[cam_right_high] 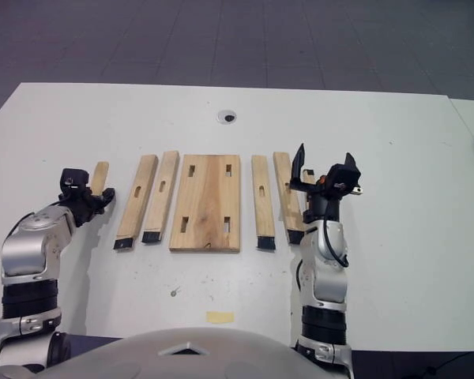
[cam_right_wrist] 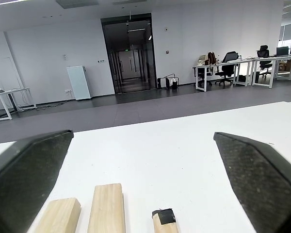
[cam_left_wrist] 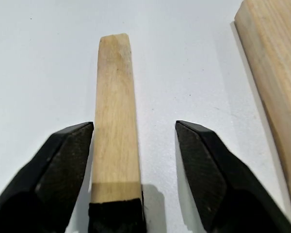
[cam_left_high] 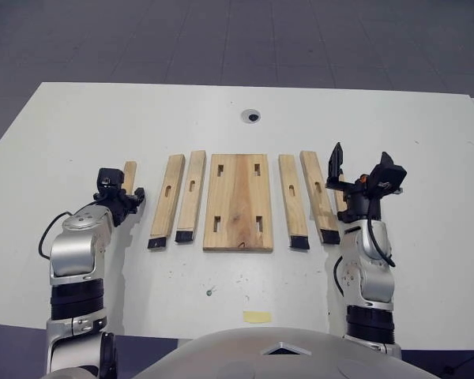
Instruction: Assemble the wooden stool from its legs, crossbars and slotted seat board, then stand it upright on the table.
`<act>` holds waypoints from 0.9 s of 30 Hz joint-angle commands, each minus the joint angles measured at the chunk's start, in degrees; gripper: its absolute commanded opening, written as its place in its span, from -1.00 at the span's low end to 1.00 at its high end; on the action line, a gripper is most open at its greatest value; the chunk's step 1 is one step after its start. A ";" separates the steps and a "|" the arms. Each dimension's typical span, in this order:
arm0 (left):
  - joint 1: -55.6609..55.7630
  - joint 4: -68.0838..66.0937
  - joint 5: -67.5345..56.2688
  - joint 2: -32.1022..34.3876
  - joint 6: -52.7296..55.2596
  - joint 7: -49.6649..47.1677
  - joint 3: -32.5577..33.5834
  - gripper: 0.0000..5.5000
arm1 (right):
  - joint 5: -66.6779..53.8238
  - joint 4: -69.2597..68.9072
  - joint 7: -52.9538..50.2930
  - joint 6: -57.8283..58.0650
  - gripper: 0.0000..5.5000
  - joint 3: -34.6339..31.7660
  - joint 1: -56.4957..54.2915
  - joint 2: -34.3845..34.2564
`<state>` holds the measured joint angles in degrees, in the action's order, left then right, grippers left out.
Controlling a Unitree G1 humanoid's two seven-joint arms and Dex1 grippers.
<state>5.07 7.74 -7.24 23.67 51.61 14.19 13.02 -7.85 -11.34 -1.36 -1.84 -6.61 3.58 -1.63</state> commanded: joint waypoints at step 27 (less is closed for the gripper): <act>12.56 5.66 -1.53 1.24 -40.74 19.07 -15.98 -0.53 | -49.43 -13.32 10.25 29.88 0.96 0.26 -11.38 -0.24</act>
<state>18.02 10.53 -8.13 25.37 12.39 30.92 -0.52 -53.89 -25.45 10.71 26.04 -6.70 -5.58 -0.30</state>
